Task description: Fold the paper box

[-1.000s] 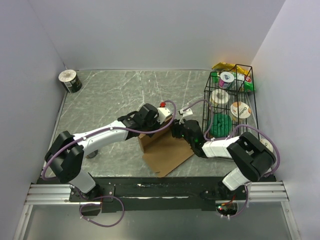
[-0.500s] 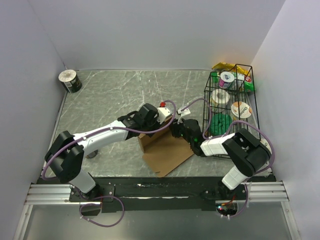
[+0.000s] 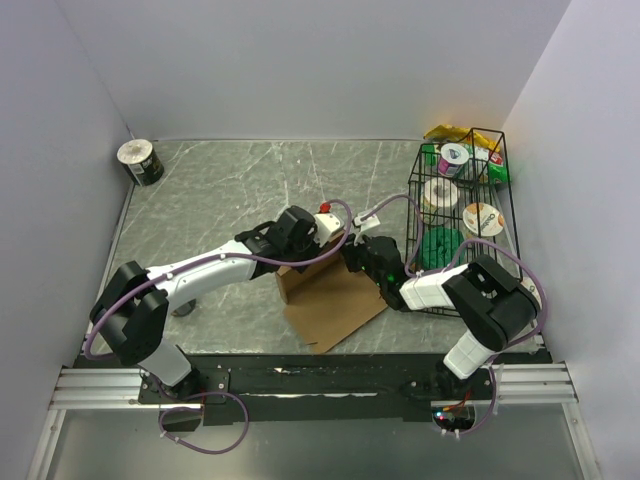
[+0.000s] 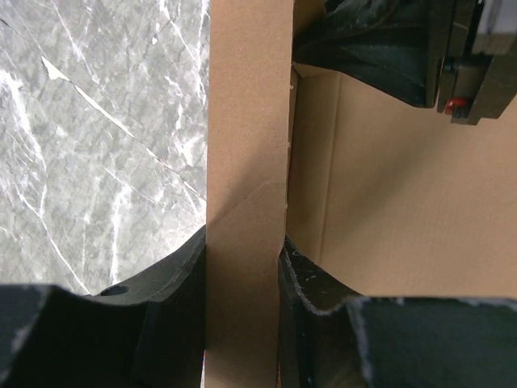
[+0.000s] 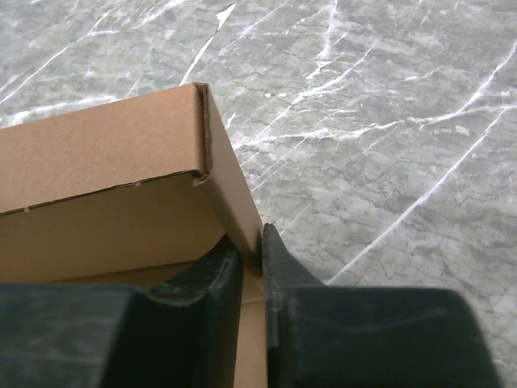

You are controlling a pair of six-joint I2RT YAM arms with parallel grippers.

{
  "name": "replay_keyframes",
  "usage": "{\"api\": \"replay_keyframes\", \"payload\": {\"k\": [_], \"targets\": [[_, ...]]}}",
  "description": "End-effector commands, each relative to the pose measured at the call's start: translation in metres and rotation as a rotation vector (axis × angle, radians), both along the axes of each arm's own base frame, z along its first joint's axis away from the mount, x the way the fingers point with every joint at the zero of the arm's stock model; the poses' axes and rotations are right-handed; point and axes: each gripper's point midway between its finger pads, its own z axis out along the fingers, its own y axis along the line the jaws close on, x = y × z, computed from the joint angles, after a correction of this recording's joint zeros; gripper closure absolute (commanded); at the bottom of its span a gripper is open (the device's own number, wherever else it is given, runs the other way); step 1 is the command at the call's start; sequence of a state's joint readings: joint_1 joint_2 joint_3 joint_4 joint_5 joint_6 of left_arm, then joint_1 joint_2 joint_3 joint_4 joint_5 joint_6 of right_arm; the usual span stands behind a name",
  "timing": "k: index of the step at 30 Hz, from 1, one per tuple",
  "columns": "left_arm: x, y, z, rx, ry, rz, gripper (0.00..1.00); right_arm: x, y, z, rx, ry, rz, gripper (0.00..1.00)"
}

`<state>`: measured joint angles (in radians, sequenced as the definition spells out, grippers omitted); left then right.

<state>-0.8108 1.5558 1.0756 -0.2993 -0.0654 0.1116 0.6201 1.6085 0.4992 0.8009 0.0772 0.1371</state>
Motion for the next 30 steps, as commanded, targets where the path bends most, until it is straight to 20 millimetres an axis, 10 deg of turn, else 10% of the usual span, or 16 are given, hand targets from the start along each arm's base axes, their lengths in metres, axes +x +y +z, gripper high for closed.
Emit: {"api": "replay_keyframes", "payload": {"k": [1,22,30], "targets": [[-0.005,0.004,-0.01,0.035,0.045,0.001,0.99,0.023,-0.007,0.018,0.037,-0.054,-0.089,0.92],[-0.007,0.0,-0.011,0.021,0.059,-0.01,0.99,0.03,-0.043,0.008,0.021,-0.016,-0.324,1.0],[-0.004,-0.001,-0.008,-0.004,0.075,0.004,0.99,0.022,-0.023,0.014,0.042,-0.029,-0.182,0.95]]}}
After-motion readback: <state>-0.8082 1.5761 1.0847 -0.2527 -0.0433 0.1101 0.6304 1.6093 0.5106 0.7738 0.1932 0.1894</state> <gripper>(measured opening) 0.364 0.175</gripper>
